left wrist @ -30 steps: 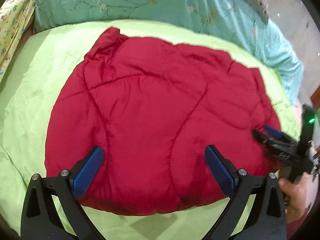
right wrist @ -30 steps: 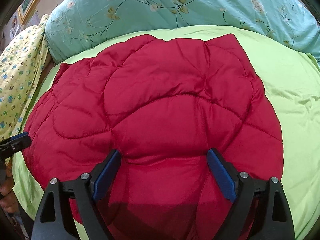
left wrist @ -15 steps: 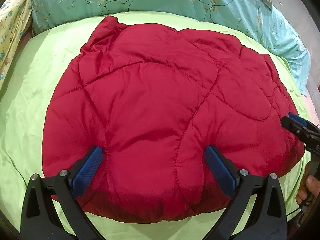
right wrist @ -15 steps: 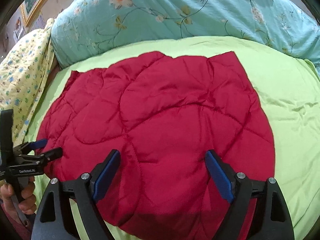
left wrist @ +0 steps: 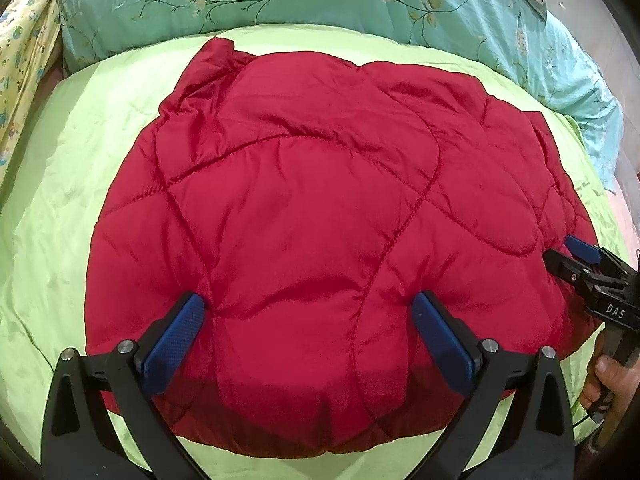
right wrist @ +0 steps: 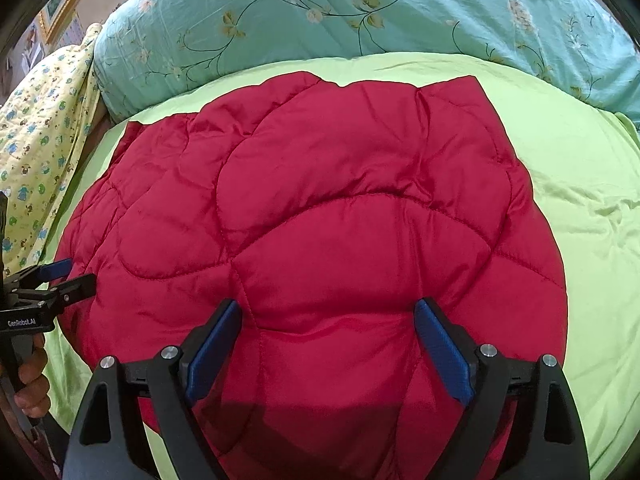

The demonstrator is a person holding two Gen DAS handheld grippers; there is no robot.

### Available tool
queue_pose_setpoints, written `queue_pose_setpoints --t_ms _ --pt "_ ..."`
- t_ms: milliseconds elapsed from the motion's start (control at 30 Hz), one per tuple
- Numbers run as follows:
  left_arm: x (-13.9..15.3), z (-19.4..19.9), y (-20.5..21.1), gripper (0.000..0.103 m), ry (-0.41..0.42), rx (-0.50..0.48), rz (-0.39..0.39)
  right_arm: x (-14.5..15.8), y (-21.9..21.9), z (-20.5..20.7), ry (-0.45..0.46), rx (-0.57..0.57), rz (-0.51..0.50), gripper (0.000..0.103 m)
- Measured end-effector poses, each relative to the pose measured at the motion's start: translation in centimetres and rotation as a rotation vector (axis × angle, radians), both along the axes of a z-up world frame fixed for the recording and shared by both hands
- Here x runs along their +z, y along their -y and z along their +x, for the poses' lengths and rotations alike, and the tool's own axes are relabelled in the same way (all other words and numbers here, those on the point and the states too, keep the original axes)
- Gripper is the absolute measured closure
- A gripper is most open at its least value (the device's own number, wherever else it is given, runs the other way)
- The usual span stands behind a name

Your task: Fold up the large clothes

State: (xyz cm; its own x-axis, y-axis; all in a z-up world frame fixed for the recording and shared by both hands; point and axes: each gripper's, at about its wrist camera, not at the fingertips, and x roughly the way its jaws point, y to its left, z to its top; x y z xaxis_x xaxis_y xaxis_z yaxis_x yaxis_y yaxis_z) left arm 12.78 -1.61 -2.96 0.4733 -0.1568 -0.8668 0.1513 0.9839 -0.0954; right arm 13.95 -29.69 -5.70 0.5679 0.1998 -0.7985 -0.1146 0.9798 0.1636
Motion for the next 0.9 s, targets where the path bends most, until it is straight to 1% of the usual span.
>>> queue_pose_setpoints --t_ms 100,200,300,367,467,533,633,733,833,900 --pt "0.1 0.2 0.0 0.0 -0.002 0.001 0.002 0.0 0.0 0.0 -0.002 -0.002 0.001 0.012" --pt "0.5 0.4 0.0 0.0 0.003 0.008 0.0 0.9 -0.1 0.0 -0.001 -0.012 0.006 0.013" --pt "1.0 1.1 -0.3 0.0 0.019 0.02 -0.01 2.5 -0.1 0.0 0.045 -0.008 0.037 0.015" --pt "1.4 1.8 -0.4 0.0 0.023 0.028 -0.021 3.6 -0.4 0.5 0.073 -0.002 0.038 0.015" --pt "1.8 3.0 -0.2 0.0 0.034 0.036 0.003 4.4 -1.2 2.3 0.079 0.031 0.034 0.016" --pt "1.8 4.1 0.0 0.0 0.034 0.037 0.018 3.9 -1.5 3.9 0.056 0.037 0.02 0.016" --pt "1.0 5.9 0.4 0.0 0.025 0.033 0.05 1.8 -0.9 6.7 -0.018 0.011 0.012 0.015" --pt "-0.1 7.4 0.8 0.0 0.012 0.032 0.066 0.1 0.5 8.6 -0.049 -0.02 0.035 0.015" --pt "-0.8 8.7 1.3 0.0 0.001 0.031 0.081 -0.2 1.2 9.3 -0.059 -0.04 0.06 0.015" --pt "-1.3 9.3 1.6 0.0 -0.01 0.035 0.085 0.1 1.2 9.3 -0.068 -0.045 0.061 0.015"
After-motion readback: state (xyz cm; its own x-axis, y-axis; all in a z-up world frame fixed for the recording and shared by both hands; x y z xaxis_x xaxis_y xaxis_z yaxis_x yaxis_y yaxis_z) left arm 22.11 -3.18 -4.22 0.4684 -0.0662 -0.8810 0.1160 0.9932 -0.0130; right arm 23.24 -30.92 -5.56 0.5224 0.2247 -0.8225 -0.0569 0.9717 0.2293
